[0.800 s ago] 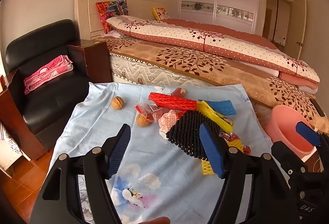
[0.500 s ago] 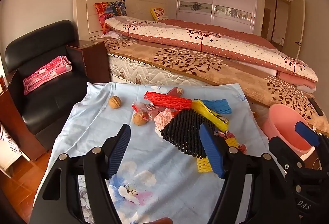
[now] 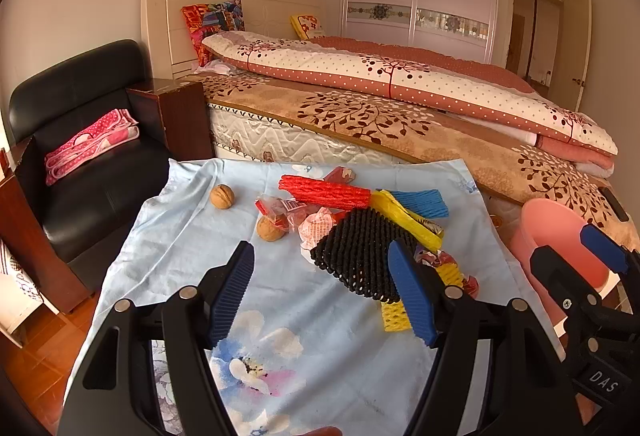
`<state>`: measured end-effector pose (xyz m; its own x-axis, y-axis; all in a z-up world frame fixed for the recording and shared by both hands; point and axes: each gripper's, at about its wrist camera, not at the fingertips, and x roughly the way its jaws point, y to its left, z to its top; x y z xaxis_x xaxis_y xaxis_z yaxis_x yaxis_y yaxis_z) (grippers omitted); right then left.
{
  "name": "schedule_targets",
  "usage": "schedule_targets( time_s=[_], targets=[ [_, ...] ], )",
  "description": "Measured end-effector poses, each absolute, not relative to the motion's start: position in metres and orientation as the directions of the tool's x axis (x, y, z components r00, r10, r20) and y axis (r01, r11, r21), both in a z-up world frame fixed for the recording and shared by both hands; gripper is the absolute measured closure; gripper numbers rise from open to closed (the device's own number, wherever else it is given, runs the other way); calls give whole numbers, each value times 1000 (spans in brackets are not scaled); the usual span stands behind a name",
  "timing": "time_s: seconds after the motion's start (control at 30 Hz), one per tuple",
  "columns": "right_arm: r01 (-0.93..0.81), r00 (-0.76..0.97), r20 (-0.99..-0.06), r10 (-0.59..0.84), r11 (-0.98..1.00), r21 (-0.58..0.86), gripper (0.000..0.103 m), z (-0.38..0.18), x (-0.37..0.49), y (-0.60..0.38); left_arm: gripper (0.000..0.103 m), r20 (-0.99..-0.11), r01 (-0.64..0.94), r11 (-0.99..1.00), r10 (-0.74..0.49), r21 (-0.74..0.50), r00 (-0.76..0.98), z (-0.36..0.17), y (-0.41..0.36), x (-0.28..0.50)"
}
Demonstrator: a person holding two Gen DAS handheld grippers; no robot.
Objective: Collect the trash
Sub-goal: 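Move both tools over the trash pile on the blue sheet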
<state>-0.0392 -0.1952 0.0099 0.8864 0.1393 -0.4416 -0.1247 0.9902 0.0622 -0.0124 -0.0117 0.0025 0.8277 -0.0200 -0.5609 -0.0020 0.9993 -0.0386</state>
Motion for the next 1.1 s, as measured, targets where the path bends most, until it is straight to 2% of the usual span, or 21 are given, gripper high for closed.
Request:
schedule_targets(
  time_s=[0.83,1.1],
  targets=[
    [-96,877,-465,123,992,80,13,3,-34,-203,33,-566,8,999,-30,-43,824,-5,-10,-11],
    [-78,853,-507,124,991,111,15,-5,-27,-209,33,-570,8,999,-34,-48,821,-7,-8,-11]
  ],
)
